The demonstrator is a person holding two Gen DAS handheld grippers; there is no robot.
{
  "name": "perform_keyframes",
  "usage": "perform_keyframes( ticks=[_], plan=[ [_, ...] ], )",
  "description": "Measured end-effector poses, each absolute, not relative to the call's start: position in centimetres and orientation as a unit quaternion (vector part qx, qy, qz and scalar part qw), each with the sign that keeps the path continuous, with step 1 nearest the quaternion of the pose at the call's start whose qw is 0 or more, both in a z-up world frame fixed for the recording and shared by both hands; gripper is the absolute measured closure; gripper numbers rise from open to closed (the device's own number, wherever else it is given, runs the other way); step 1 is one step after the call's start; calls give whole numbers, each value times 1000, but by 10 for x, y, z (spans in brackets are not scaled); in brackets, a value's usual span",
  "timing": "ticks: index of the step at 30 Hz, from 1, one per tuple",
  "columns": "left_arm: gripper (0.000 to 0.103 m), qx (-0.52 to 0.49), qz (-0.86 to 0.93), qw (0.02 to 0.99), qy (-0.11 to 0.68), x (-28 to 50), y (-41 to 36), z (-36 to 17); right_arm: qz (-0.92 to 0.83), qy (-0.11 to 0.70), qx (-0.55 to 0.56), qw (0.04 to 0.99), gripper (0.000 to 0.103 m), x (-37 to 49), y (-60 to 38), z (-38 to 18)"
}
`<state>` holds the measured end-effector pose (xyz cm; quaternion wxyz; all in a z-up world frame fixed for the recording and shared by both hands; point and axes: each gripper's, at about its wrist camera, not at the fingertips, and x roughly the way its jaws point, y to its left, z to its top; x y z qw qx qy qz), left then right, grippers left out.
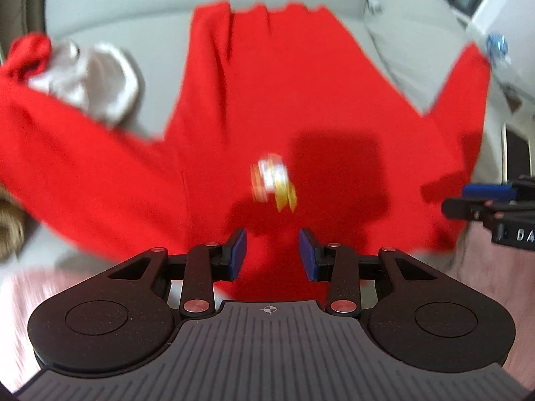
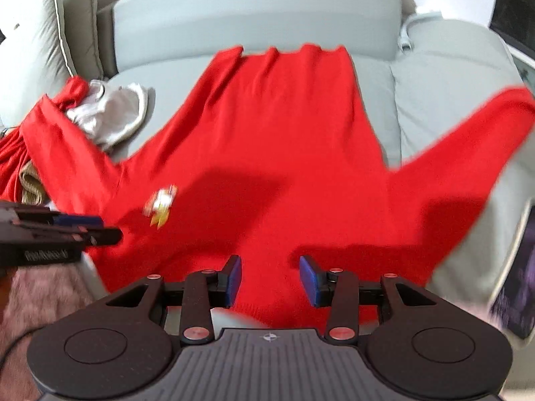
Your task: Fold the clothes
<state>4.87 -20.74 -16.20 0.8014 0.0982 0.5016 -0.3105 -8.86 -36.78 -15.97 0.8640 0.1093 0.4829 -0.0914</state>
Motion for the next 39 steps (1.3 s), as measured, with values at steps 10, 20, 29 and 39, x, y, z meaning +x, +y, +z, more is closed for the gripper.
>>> perform_keyframes(
  ticks=[10,20,29,39],
  plan=[
    [65,74,-263,844,462,247,-269,-166,-88,405,68,907,59,60,-456,-167],
    [62,72,-237,855,455,394,-334,-239,-152,373,118,908,54,193,-574,-226],
    [98,112,-297,847,427,422,-361,-266,-142,387,87,907,54,251,-604,-277],
    [101,101,-210,896,379,422,-333,-255,-203,366,-35,908,100,236,-597,-251]
  ],
)
